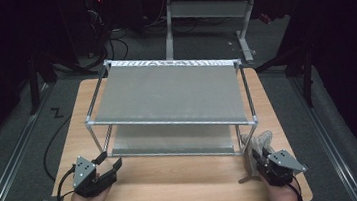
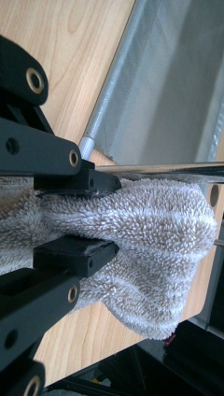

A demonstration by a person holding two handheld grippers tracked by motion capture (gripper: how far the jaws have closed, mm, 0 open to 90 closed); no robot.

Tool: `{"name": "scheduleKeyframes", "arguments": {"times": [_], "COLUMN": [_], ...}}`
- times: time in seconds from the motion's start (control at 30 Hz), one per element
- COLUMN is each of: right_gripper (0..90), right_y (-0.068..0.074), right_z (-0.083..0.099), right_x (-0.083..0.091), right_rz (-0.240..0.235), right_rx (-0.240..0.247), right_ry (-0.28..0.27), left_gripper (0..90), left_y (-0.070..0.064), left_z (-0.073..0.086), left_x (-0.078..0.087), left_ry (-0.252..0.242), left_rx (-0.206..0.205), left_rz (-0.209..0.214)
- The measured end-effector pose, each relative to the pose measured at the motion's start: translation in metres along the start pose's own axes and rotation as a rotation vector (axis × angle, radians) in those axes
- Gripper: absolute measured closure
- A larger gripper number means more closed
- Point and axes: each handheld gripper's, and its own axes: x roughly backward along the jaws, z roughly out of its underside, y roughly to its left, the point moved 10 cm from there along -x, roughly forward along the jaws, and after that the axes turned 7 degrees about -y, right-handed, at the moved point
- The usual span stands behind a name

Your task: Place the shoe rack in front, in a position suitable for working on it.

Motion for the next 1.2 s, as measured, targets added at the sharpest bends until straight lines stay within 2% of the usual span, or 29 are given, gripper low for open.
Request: {"name": "scheduleKeyframes", "arguments": {"times": [0.1, 0.13, 0.17, 0.37, 0.57, 0.73, 0.87, 1.2], "right_gripper": [69.7, 69.7, 69.7, 69.5, 69.3, 69.3, 69.2, 69.2], "right_y": [0.001, 0.001, 0.002, 0.005, 0.006, 0.008, 0.011, 0.015], "right_z": [0.0, 0.0, 0.0, 0.003, 0.003, 0.003, 0.002, 0.0], "right_x": [0.001, 0.001, 0.002, 0.005, 0.007, 0.008, 0.007, 0.005], "right_rz": [-0.002, -0.002, -0.006, -0.018, -0.023, -0.028, -0.036, -0.043], "right_rx": [0.007, 0.007, 0.009, 0.031, 0.022, 0.016, 0.02, 0.014], "right_ry": [0.005, 0.005, 0.008, 0.019, 0.008, 0.003, 0.0, -0.004], "left_gripper": [35.8, 34.2, 33.1, 31.7, 32.3, 33.1, 34.3, 35.8], "left_y": [-0.015, -0.015, -0.02, -0.021, -0.024, -0.02, -0.014, 0.012], "left_z": [-0.028, -0.028, -0.041, -0.065, -0.074, -0.078, -0.076, -0.072], "left_x": [-0.001, -0.001, -0.005, -0.023, -0.031, -0.036, -0.044, -0.074], "left_ry": [-0.057, -0.057, -0.069, -0.087, -0.081, -0.071, -0.049, 0.008], "left_rx": [-0.02, -0.02, -0.022, -0.036, -0.048, -0.047, -0.034, -0.006], "left_rz": [0.028, 0.028, 0.038, 0.015, 0.009, 0.0, -0.001, -0.035]}}
